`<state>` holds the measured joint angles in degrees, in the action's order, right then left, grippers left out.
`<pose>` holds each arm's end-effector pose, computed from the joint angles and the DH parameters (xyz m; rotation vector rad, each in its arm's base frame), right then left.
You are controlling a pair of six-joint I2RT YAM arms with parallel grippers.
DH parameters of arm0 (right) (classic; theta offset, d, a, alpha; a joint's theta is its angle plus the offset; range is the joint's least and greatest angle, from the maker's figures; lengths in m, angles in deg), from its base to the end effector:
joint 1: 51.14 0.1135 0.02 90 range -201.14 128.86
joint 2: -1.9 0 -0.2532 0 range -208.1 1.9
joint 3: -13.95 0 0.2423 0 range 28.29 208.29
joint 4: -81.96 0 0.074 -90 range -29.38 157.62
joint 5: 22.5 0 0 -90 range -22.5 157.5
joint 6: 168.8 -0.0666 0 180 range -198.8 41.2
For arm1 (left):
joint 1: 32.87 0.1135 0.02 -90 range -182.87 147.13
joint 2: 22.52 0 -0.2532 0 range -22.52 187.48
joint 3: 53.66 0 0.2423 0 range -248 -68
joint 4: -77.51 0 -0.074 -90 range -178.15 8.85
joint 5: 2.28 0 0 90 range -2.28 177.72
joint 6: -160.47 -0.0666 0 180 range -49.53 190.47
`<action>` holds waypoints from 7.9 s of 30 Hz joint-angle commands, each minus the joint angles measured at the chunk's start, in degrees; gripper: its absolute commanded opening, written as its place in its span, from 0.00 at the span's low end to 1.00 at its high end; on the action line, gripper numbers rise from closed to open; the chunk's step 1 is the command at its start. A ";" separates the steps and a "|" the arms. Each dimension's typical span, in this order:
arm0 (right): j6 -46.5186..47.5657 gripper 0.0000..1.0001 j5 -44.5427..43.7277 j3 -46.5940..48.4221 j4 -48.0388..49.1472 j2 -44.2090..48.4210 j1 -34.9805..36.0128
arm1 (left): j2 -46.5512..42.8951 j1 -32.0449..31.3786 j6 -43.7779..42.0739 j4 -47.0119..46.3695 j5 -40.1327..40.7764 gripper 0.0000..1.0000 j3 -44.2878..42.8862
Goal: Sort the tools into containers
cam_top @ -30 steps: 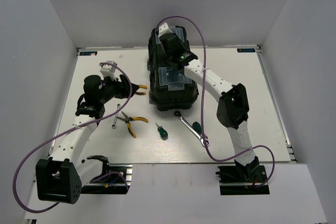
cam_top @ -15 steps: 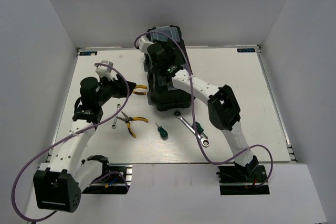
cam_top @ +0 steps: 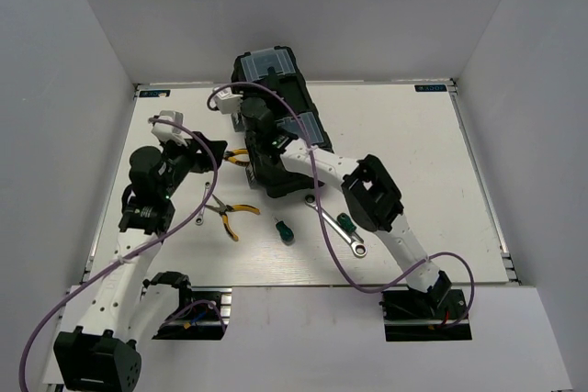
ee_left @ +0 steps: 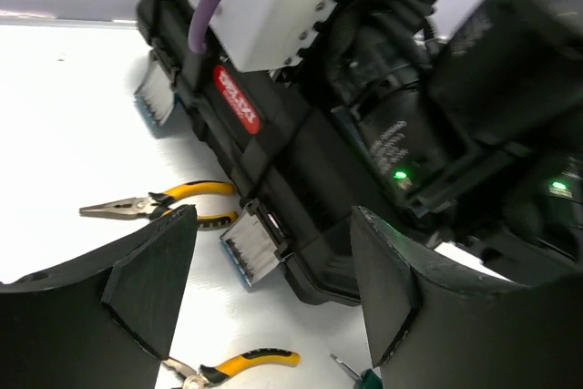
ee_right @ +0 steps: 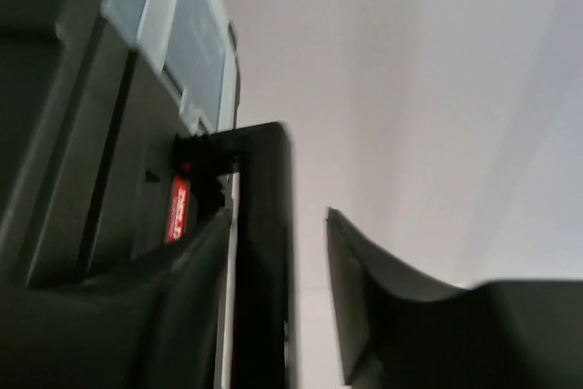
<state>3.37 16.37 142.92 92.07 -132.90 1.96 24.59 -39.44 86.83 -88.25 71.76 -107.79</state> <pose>0.3747 0.4126 0.2772 -1.0510 1.2365 -1.0581 0.2215 -0.0439 0.3113 0.0645 1.7194 -0.5338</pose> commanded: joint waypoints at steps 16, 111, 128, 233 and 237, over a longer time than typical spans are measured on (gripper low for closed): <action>-31.76 0.58 3.94 9.20 -28.10 5.51 5.08 | -10.89 -0.11 0.08 1.86 11.56 0.78 2.17; -94.74 0.00 49.90 -3.26 -50.03 39.08 -45.45 | 61.78 -10.83 16.60 5.01 -5.04 0.28 -34.03; -82.62 0.00 40.68 -18.83 -49.48 41.38 -58.02 | 67.58 -10.31 14.49 9.50 -3.19 0.28 -40.10; -74.26 0.79 75.66 -29.81 -72.17 65.11 -63.91 | 75.06 -24.54 -7.75 23.21 18.33 0.20 -55.83; -74.26 0.79 75.74 -29.99 -72.25 65.02 -64.09 | 75.06 -24.55 -2.66 25.49 22.20 0.00 -57.06</action>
<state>-70.52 90.86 111.99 18.48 -69.23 -61.99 98.95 -63.88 82.61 -69.30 88.83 -163.77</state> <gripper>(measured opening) 0.787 0.429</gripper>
